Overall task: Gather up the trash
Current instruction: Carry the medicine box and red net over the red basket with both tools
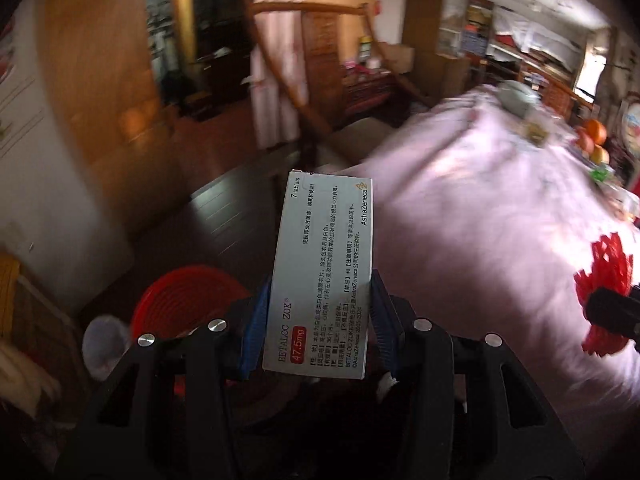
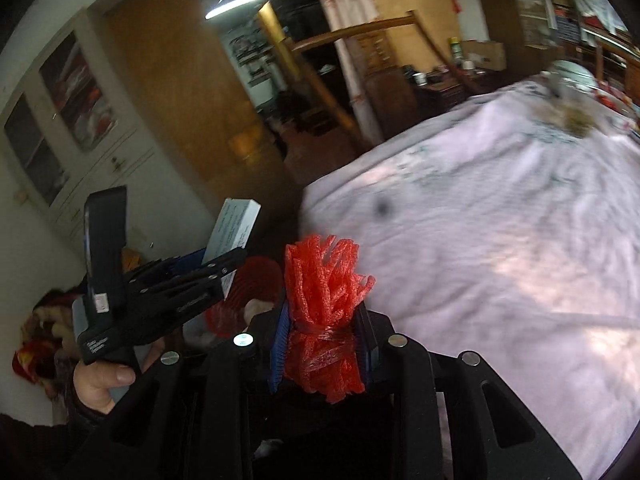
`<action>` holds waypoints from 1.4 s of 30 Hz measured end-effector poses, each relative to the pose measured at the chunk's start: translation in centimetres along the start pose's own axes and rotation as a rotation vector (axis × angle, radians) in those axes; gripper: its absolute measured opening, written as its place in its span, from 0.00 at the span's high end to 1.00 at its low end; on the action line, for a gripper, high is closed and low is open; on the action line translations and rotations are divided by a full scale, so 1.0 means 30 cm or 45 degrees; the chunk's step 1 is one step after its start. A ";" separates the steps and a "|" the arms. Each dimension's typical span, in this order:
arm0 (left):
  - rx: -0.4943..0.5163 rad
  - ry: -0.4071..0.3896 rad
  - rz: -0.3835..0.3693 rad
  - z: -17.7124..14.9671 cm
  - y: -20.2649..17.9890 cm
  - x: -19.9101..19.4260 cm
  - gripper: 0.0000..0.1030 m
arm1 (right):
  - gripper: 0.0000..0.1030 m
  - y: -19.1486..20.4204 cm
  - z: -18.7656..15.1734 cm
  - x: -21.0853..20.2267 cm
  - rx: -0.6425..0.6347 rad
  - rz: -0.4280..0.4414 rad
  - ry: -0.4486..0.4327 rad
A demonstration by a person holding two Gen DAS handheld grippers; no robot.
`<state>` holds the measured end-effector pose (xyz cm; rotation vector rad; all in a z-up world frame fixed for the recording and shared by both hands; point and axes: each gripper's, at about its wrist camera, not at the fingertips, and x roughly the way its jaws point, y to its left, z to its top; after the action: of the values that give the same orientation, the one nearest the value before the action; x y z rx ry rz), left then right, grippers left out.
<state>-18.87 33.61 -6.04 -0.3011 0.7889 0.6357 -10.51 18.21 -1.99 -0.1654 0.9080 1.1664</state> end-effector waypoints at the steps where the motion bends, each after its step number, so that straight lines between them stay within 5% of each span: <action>1: -0.019 0.011 0.022 -0.010 0.029 0.009 0.54 | 0.72 0.028 0.002 0.028 -0.018 0.015 0.023; 16: -0.239 0.155 0.212 -0.139 0.398 0.099 0.54 | 0.72 0.252 -0.009 0.397 -0.151 0.113 0.295; 31: -0.373 0.315 0.296 -0.214 0.557 0.263 0.54 | 0.72 0.352 0.019 0.796 -0.156 0.282 0.464; 42: -0.428 0.370 0.301 -0.222 0.618 0.344 0.54 | 0.71 0.341 0.013 1.024 -0.078 0.304 0.607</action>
<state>-28.84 49.08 -18.50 -0.6237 1.0049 0.9639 -16.03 44.86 -19.55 -0.4054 1.3384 1.4063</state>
